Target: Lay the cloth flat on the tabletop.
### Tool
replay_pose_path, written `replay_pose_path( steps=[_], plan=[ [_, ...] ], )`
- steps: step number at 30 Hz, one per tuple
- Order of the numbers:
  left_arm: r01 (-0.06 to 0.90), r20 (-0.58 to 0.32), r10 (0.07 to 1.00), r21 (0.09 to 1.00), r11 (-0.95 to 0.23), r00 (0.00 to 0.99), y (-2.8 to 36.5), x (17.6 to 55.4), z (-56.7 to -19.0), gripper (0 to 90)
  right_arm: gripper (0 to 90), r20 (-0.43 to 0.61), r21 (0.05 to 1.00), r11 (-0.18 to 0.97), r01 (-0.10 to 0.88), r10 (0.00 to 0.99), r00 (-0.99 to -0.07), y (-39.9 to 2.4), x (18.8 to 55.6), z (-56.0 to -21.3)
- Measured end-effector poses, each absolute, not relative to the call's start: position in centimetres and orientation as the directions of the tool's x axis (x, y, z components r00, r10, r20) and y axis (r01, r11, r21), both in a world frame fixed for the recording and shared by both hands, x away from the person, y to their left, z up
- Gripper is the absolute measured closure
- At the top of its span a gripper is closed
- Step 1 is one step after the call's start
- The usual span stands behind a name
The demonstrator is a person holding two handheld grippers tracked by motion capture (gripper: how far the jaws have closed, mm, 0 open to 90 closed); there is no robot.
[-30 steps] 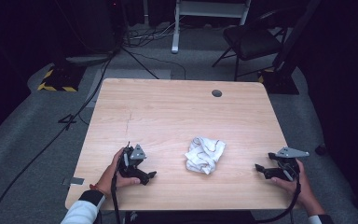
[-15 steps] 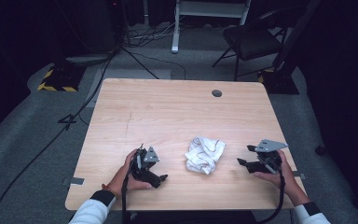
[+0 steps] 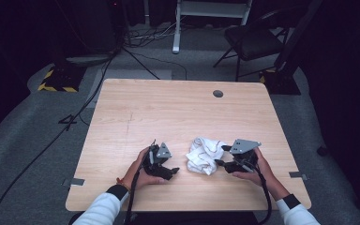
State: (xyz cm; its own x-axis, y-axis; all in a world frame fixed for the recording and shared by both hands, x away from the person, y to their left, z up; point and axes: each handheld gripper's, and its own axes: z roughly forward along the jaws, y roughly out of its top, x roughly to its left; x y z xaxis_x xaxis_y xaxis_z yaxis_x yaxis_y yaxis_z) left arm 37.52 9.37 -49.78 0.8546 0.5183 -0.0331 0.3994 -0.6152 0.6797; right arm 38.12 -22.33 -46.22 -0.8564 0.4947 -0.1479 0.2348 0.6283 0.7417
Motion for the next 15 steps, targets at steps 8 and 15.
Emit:
replay_pose_path(
  steps=[8,15],
  plan=[
    [0.37,-0.046,0.5,0.732,-0.572,0.865,7.1,38.3,-48.1,21.6,54.3,-0.108,0.716,0.648,0.26,0.471,-0.876,-22.2,39.1,-47.4],
    [0.374,-0.075,0.475,0.729,-0.574,0.877,4.9,39.3,-48.2,31.2,74.8,-0.12,0.704,0.671,0.234,0.437,-0.892,-22.0,38.9,-47.6]
  ],
)
